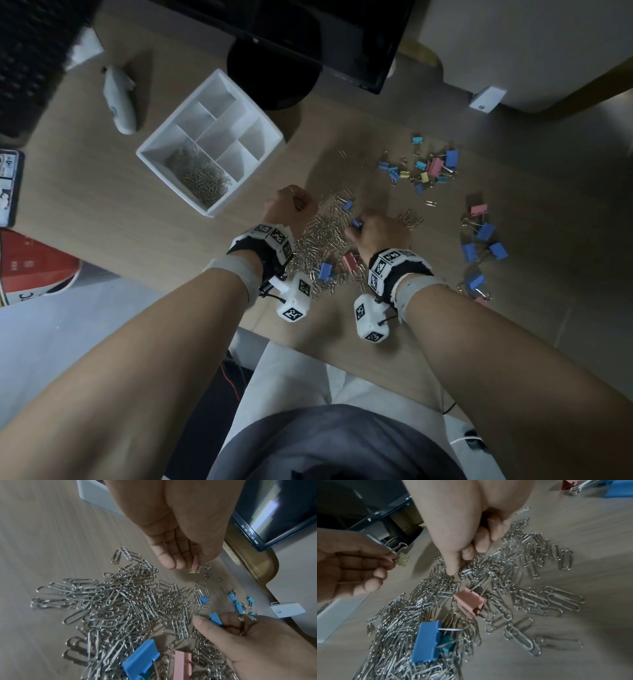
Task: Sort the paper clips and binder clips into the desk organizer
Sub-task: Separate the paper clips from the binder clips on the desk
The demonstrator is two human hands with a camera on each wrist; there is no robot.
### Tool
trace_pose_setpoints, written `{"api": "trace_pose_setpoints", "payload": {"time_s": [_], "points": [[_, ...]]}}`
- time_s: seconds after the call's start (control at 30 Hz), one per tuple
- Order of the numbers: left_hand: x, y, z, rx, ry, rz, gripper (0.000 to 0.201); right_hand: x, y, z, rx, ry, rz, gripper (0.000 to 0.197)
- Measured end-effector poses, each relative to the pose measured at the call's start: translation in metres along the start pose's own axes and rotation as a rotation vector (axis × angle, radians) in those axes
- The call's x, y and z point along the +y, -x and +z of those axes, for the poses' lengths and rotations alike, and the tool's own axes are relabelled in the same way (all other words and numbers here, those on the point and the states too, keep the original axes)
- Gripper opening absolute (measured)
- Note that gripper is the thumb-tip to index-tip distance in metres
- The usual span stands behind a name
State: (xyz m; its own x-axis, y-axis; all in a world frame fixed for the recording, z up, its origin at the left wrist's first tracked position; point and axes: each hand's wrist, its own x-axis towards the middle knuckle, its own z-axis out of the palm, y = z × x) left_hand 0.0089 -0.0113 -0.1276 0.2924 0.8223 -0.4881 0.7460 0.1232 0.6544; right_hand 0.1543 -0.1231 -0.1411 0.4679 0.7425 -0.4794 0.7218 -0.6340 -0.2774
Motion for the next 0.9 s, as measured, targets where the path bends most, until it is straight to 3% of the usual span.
{"api": "trace_pose_setpoints", "payload": {"time_s": [0.13, 0.33, 0.5, 0.73, 0.9], "points": [[0.003, -0.001, 0.003, -0.01, -0.016, 0.016, 0.011, 0.003, 0.008, -0.004, 0.021, -0.113, -0.073, 0.031], [0.032, -0.006, 0.019, -0.052, -0.01, 0.099, 0.004, 0.027, -0.004, -0.031, 0.012, -0.343, 0.084, 0.026], [0.064, -0.015, 0.042, -0.067, -0.003, 0.117, 0.01, 0.059, -0.019, -0.053, 0.15, -0.592, 0.196, 0.016], [0.1, -0.032, 0.088, -0.144, 0.001, 0.141, 0.015, 0.094, -0.047, -0.079, 0.194, -0.564, 0.268, 0.02], [0.123, -0.045, 0.113, -0.186, -0.069, 0.123, 0.027, 0.112, -0.064, -0.084, 0.228, -0.682, 0.318, 0.025]]}}
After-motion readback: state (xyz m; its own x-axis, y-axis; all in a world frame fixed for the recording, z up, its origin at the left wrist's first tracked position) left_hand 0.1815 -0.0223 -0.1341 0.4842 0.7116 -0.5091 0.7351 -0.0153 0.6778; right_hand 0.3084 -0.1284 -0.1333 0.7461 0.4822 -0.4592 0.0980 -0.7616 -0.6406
